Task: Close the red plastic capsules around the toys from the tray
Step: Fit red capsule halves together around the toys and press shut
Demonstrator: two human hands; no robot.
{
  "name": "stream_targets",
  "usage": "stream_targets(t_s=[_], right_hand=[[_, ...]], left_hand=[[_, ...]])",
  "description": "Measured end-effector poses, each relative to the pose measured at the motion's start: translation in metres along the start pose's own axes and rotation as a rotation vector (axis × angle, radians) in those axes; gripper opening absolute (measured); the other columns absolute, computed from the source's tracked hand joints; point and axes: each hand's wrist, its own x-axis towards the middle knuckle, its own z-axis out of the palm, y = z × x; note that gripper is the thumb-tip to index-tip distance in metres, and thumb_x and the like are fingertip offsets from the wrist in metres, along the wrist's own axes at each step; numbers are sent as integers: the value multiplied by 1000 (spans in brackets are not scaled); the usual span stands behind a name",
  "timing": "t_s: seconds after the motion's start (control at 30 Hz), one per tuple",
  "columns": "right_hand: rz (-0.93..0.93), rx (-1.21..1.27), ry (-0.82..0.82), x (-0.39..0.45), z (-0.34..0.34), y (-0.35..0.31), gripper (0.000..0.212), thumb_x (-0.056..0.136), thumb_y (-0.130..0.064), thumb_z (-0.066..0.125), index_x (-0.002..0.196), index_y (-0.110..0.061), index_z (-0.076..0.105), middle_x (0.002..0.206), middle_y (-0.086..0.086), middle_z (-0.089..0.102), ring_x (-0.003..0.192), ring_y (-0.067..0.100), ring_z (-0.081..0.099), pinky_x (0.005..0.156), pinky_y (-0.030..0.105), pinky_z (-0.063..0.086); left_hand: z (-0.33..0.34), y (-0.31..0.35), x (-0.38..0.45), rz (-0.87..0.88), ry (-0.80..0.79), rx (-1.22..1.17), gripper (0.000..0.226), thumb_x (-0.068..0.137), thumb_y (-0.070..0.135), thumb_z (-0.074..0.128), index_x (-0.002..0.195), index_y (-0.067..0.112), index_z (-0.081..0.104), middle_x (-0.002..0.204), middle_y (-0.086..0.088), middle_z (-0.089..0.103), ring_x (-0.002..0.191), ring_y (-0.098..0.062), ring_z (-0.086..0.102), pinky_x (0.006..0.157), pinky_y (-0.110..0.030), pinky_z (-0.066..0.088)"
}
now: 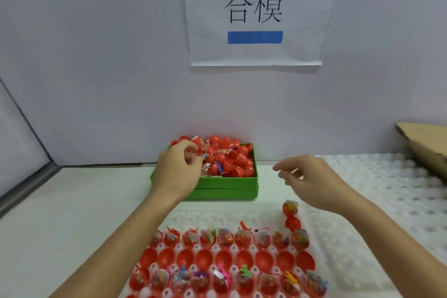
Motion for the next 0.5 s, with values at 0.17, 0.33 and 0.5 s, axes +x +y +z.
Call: stream_targets(t_s=[0.17,0.33,0.5], right_hand=[[15,92,183,-56,3,12,27,93,-10,62,92,-34,74,90,-24,69,86,-8,62,72,1,44],[56,100,227,-80,13,23,33,89,-5,65,82,-37,69,80,-14,71,84,-9,60,70,2,44],[125,81,180,-73,15,25,25,88,-9,67,81,-33,65,79,-12,67,74,-1,62,62,3,44]], left_hand=[[-33,4,-73,45,-264,-229,22,95,10,58,88,27,71,78,6,74,72,-8,70,65,-21,55],[-44,-6,-108,-7,-145,-423,26,95,3,56,86,20,74,76,-2,74,69,-15,71,58,-16,54],[-34,5,-93,18,-167,-419,26,97,4,55,89,21,73,76,1,74,68,-14,70,58,-21,54]])
